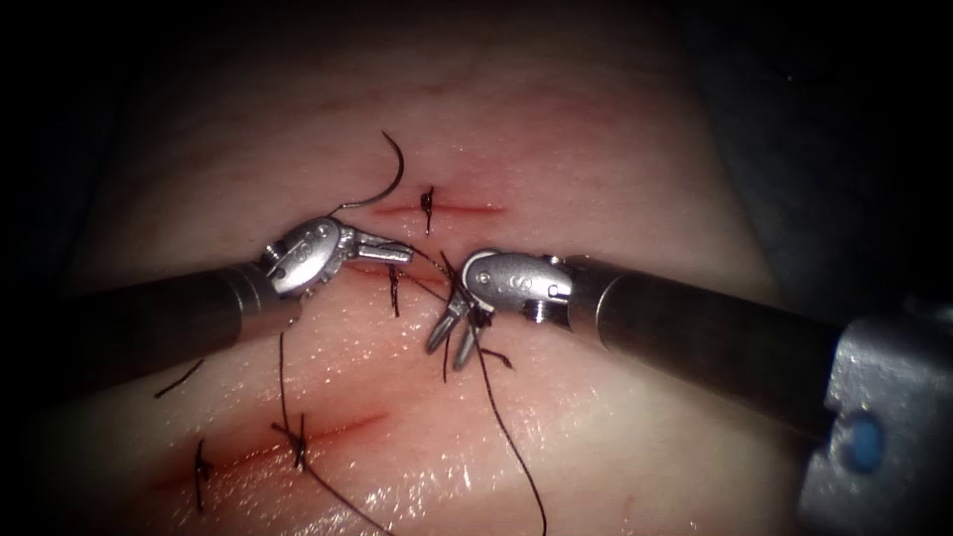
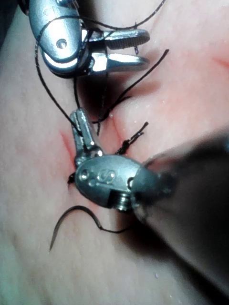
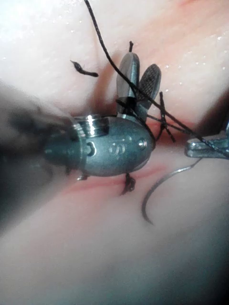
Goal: Wound Closure
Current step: Grab the suture tail with the right tool, then tie the knot by pulling up with the right gripper and down with the left.
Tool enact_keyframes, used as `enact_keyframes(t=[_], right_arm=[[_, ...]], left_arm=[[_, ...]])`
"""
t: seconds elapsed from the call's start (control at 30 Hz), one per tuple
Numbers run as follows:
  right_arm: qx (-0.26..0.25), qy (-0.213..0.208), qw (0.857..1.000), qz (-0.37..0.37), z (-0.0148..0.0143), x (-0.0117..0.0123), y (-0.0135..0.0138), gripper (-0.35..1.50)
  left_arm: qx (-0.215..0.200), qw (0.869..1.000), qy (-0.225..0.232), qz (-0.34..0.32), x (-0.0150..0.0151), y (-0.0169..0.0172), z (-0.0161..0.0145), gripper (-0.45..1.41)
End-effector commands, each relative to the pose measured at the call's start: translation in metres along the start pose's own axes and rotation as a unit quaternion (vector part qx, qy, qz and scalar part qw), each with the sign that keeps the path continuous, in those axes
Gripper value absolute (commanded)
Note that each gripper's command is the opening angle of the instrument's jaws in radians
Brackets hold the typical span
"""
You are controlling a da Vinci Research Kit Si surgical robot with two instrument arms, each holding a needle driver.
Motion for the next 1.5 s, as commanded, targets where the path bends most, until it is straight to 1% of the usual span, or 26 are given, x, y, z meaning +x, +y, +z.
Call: enact_keyframes(t=[0.03, 0.07, 0.13, 0.23, 0.27, 0.3, 0.37, 0.53, 0.57, 0.63, 0.67, 0.73, 0.77, 0.8, 0.83, 0.87, 1.0, 1.13, 1.2, 1.3, 1.43, 1.5], right_arm=[[0.002, -0.008, 1.000, -0.005, 0.0006, -0.0004, 0.0009, 0.64], [0.004, -0.013, 1.000, -0.008, 0.0008, -0.0004, 0.0008, 0.71], [0.000, -0.023, 1.000, -0.015, 0.0013, -0.0006, 0.0008, 0.74], [-0.014, -0.029, 0.999, -0.024, 0.0017, -0.0006, 0.0010, 0.76], [-0.025, -0.038, 0.998, -0.031, 0.0017, -0.0006, 0.0012, 0.76], [-0.025, -0.038, 0.998, -0.031, 0.0017, -0.0006, 0.0012, 0.76], [-0.026, -0.053, 0.998, -0.038, 0.0018, -0.0005, 0.0013, 0.76], [-0.013, -0.101, 0.994, -0.047, 0.0022, -0.0010, 0.0014, 0.68], [-0.011, -0.106, 0.993, -0.047, 0.0023, -0.0011, 0.0013, 0.68], [-0.006, -0.124, 0.991, -0.047, 0.0027, -0.0016, 0.0013, 0.59], [-0.006, -0.124, 0.991, -0.047, 0.0027, -0.0016, 0.0013, 0.59], [-0.004, -0.135, 0.990, -0.047, 0.0031, -0.0019, 0.0014, 0.51], [0.000, -0.139, 0.989, -0.047, 0.0033, -0.0020, 0.0014, 0.34], [0.008, -0.143, 0.989, -0.046, 0.0036, -0.0021, 0.0014, 0.09], [0.016, -0.149, 0.988, -0.045, 0.0039, -0.0022, 0.0014, -0.32], [0.018, -0.152, 0.987, -0.045, 0.0040, -0.0023, 0.0014, -0.35], [0.024, -0.150, 0.987, -0.044, 0.0046, -0.0021, 0.0015, -0.35], [0.023, -0.144, 0.988, -0.042, 0.0040, -0.0013, 0.0017, -0.35], [0.019, -0.130, 0.991, -0.041, 0.0032, -0.0010, 0.0019, -0.35], [0.001, -0.094, 0.995, -0.039, 0.0015, -0.0005, 0.0021, -0.35], [-0.024, -0.046, 0.998, -0.029, -0.0006, 0.0000, 0.0027, -0.35], [-0.029, -0.030, 0.999, -0.024, -0.0011, 0.0000, 0.0028, -0.35]], left_arm=[[-0.002, 1.000, 0.001, 0.001, -0.0003, -0.0004, 0.0003, -0.45], [-0.002, 1.000, 0.001, 0.001, -0.0003, -0.0003, 0.0001, -0.45], [-0.003, 1.000, 0.000, 0.001, -0.0002, -0.0001, -0.0001, -0.45], [-0.004, 1.000, 0.000, 0.001, -0.0002, 0.0000, -0.0003, -0.45], [-0.004, 1.000, 0.000, 0.001, -0.0002, 0.0001, -0.0003, -0.45], [-0.004, 1.000, 0.000, 0.001, -0.0002, 0.0001, -0.0003, -0.45], [-0.004, 1.000, 0.000, 0.001, -0.0002, 0.0002, -0.0003, -0.45], [-0.003, 1.000, -0.001, 0.000, -0.0003, 0.0005, -0.0003, -0.45], [-0.003, 1.000, -0.001, -0.003, -0.0004, 0.0006, -0.0004, -0.45], [-0.003, 1.000, -0.001, -0.003, -0.0004, 0.0008, -0.0005, -0.45], [-0.003, 1.000, -0.001, -0.003, -0.0004, 0.0008, -0.0005, -0.45], [-0.004, 1.000, -0.002, -0.003, -0.0004, 0.0009, -0.0006, -0.45], [-0.004, 1.000, -0.002, -0.003, -0.0003, 0.0009, -0.0007, -0.45], [-0.004, 1.000, -0.002, -0.003, -0.0003, 0.0010, -0.0007, -0.45], [-0.004, 1.000, -0.002, -0.003, -0.0003, 0.0010, -0.0007, -0.45], [-0.004, 1.000, -0.002, -0.003, -0.0003, 0.0011, -0.0008, -0.45], [-0.003, 1.000, -0.003, -0.003, -0.0001, 0.0016, -0.0007, -0.45], [-0.001, 1.000, -0.004, -0.002, 0.0002, 0.0024, -0.0006, -0.45], [0.001, 1.000, -0.005, -0.002, 0.0003, 0.0029, -0.0005, -0.45], [-0.003, 1.000, -0.012, 0.002, 0.0001, 0.0042, -0.0003, -0.45], [-0.009, 0.999, -0.031, 0.009, -0.0009, 0.0066, 0.0001, -0.45], [-0.012, 0.999, -0.042, 0.011, -0.0015, 0.0078, 0.0004, -0.45]])
